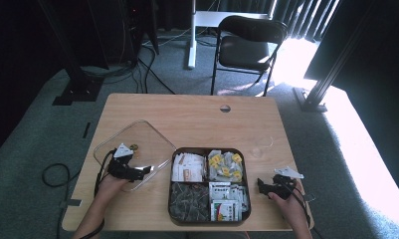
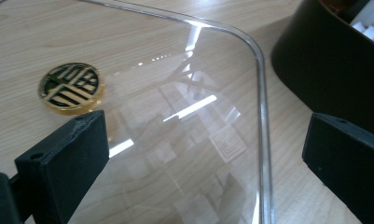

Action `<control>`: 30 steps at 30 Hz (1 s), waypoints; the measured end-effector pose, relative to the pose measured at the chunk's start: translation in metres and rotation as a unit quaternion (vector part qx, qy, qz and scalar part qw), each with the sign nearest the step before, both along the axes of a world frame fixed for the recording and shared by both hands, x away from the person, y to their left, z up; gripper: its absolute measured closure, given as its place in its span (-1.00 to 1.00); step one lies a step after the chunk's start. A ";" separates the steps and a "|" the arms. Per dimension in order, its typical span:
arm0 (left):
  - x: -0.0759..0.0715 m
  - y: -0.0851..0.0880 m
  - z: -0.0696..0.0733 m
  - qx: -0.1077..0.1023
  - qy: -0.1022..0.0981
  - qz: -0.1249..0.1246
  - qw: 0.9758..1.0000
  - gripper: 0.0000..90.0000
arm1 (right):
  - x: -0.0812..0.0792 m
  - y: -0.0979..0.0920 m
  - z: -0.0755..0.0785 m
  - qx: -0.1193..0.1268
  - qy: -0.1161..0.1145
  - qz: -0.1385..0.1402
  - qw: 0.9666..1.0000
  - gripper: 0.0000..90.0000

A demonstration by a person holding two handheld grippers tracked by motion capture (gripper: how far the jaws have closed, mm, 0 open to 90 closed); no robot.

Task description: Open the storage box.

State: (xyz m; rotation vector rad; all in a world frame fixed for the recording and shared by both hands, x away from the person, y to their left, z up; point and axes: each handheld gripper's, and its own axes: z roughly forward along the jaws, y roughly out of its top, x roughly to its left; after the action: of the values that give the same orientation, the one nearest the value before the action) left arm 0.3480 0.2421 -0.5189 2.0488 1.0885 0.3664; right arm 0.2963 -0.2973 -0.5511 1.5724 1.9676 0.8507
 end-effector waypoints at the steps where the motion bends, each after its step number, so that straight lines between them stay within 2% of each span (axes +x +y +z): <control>1: -0.002 -0.002 -0.001 0.002 -0.001 -0.008 1.000 -0.98 | 0.000 0.000 0.000 0.000 0.000 0.000 1.000 -0.76; 3: -0.004 -0.005 -0.001 0.009 -0.003 -0.015 1.000 -0.98 | 0.000 0.000 0.000 0.000 0.000 0.000 1.000 -0.76; 7: -0.009 -0.006 -0.004 0.004 -0.010 -0.020 1.000 -0.98 | 0.000 0.000 0.000 0.000 0.000 0.000 1.000 -0.76; 9: -0.011 -0.007 -0.005 0.009 -0.013 -0.024 1.000 -0.98 | 0.000 0.000 0.000 0.000 0.000 0.000 1.000 -0.76; 11: -0.013 -0.008 -0.007 0.012 -0.013 -0.034 0.999 -0.98 | 0.000 0.000 0.000 0.000 0.000 0.000 1.000 -0.76; 15: -0.020 -0.010 -0.008 0.004 -0.013 -0.056 0.998 -0.98 | 0.000 0.000 0.000 0.000 0.000 0.000 1.000 -0.76; 20: -0.029 -0.013 -0.008 0.010 -0.026 -0.068 0.997 -0.98 | 0.000 0.000 0.000 0.000 0.000 0.000 1.000 -0.76; 21: -0.031 -0.013 -0.008 0.016 -0.031 -0.071 0.997 -0.98 | 0.000 0.000 0.000 0.000 0.000 0.000 1.000 -0.76; 26: -0.039 -0.018 -0.010 0.014 -0.029 -0.089 0.996 -0.98 | 0.000 0.000 0.000 0.000 0.000 0.000 1.000 -0.76; 29: -0.043 -0.021 -0.010 0.023 -0.034 -0.098 0.994 -0.98 | 0.000 0.000 0.000 0.000 0.000 0.000 1.000 -0.76; 30: -0.049 -0.027 -0.011 0.023 -0.035 -0.111 0.993 -0.98 | 0.000 0.000 0.000 0.000 0.000 0.000 1.000 -0.76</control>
State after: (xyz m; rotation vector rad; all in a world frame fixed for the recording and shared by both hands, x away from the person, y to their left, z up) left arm 0.2993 0.2152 -0.5303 2.1557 0.8079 0.3494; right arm 0.2963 -0.2973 -0.5511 1.5731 1.9673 0.8512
